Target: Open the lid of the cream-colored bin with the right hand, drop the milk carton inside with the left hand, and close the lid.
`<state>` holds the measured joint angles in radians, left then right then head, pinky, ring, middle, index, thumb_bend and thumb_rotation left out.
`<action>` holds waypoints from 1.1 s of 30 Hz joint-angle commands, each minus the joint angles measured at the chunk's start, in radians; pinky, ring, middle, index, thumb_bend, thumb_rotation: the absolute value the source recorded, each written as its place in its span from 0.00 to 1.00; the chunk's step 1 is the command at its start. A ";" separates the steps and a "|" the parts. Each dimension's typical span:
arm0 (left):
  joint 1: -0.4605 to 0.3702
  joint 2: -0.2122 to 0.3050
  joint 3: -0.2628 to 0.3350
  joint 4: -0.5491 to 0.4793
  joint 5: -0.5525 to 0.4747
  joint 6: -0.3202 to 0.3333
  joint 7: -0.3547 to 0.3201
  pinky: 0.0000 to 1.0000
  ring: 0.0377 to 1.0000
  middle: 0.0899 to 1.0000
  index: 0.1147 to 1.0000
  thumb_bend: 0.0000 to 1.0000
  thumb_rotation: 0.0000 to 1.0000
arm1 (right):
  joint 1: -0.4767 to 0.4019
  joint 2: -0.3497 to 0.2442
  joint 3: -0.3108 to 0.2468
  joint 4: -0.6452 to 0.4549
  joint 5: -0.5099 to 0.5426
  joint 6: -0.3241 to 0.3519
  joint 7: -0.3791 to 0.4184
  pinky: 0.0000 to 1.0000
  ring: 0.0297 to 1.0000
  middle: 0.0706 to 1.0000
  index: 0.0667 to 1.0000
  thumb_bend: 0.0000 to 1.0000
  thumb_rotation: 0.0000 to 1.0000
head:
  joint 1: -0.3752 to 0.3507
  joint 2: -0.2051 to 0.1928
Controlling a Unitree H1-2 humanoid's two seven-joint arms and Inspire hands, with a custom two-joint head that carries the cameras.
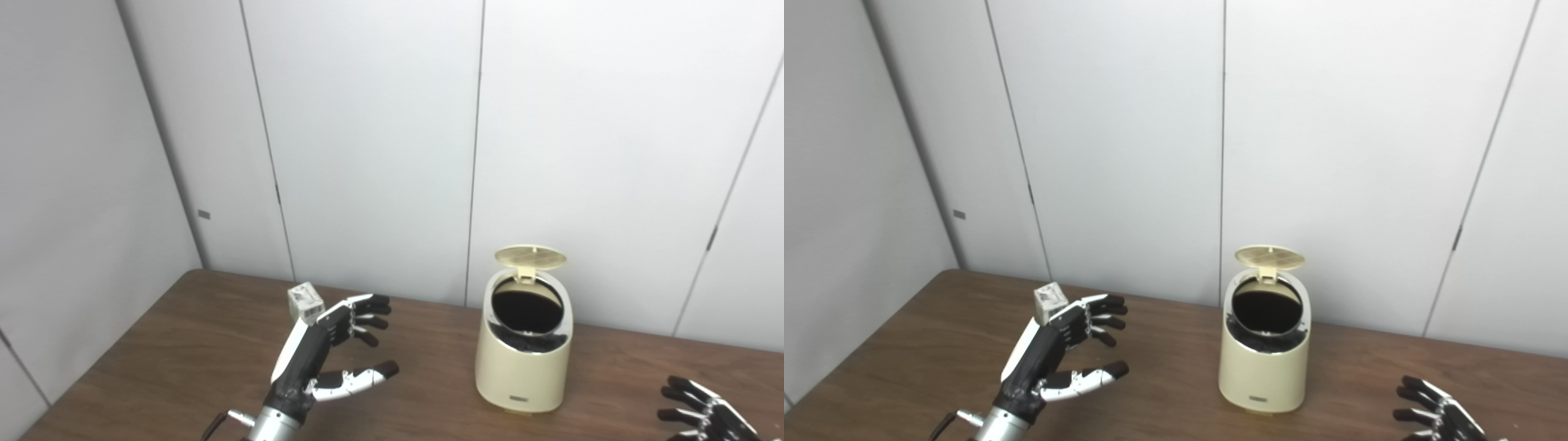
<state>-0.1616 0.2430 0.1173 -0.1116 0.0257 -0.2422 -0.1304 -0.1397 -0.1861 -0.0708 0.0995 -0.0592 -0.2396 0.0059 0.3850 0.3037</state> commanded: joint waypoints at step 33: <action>-0.236 0.251 0.167 0.344 0.076 -0.190 0.138 0.92 0.95 0.97 0.93 0.90 0.22 | -0.034 -0.010 -0.009 -0.030 0.024 -0.009 0.005 0.39 0.58 0.69 0.69 1.00 0.53 | 0.011 0.017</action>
<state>-0.3494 0.4559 0.2839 0.2334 0.1050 -0.4055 -0.0080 -0.1490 -0.1881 -0.0721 0.1063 -0.0461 -0.2390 0.0082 0.3973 0.3175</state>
